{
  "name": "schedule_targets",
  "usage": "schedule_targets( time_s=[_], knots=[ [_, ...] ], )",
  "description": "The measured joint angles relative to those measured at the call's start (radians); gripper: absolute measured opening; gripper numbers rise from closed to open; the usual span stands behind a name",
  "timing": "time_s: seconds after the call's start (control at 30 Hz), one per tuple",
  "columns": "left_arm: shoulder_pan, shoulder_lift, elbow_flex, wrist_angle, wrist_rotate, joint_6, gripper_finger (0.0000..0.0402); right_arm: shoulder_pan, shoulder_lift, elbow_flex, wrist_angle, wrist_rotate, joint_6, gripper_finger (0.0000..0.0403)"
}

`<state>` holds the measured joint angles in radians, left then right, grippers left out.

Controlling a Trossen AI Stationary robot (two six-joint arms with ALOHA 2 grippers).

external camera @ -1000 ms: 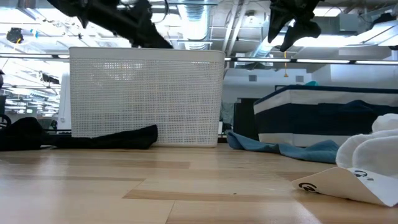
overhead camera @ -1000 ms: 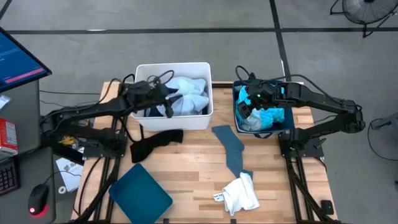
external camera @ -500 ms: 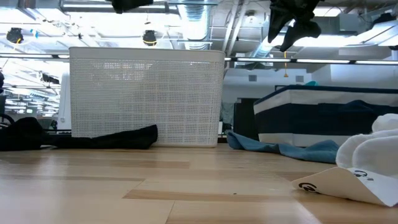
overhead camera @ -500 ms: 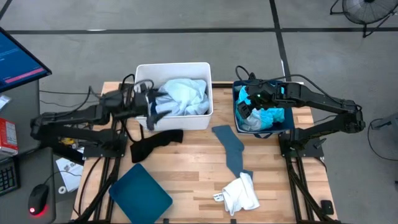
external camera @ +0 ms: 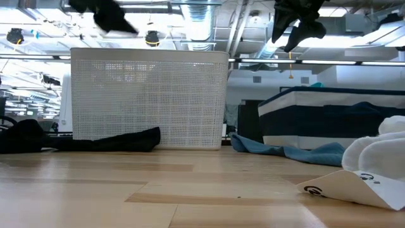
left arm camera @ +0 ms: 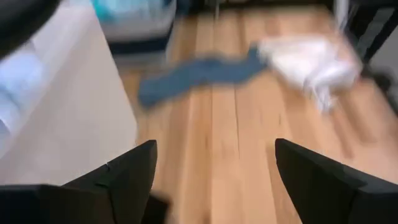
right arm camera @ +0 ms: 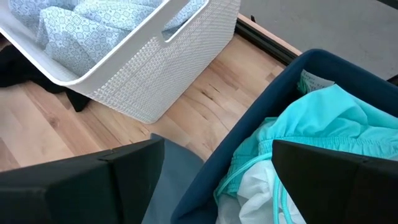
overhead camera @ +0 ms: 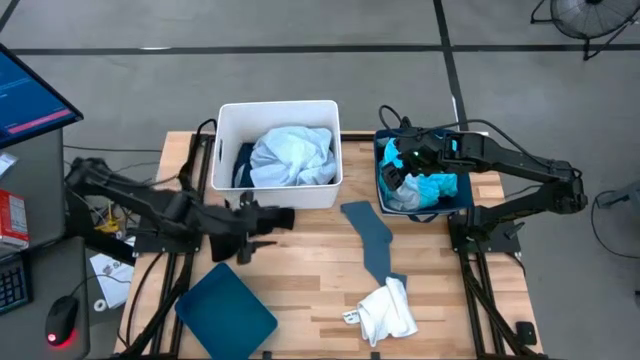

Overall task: Pick & Place Cloths
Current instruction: Put the black sock into the blue bin

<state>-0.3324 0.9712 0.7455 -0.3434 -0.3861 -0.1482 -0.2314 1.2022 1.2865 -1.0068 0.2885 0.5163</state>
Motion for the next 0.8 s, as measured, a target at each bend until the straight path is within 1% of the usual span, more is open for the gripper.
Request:
schedule_targets(
  time_s=[0.23, 0.3, 0.4, 0.63, 0.8],
  knots=[
    [0.007, 0.134, 0.0, -0.112, 0.004, -0.187, 0.0305, 0.0, 0.0, 0.0, 0.0, 0.0, 0.002, 0.0291],
    [0.017, 0.165, 0.0, -0.134, 0.045, -0.242, 0.0305, 0.0, 0.0, 0.0, 0.001, 0.0, 0.007, 0.0291],
    [0.021, 0.214, 0.0, -0.17, 0.087, -0.288, 0.0305, 0.0, 0.0, 0.0, 0.001, 0.0, 0.007, 0.0291],
    [0.036, 0.316, -0.001, -0.31, 0.09, -0.386, 0.0305, 0.0, 0.0, 0.0, 0.001, 0.0, 0.008, 0.0291],
    [0.075, 0.374, -0.001, -0.358, 0.091, -0.461, 0.0305, 0.0, 0.0, 0.0, 0.002, 0.0, 0.008, 0.0291]
  ],
)
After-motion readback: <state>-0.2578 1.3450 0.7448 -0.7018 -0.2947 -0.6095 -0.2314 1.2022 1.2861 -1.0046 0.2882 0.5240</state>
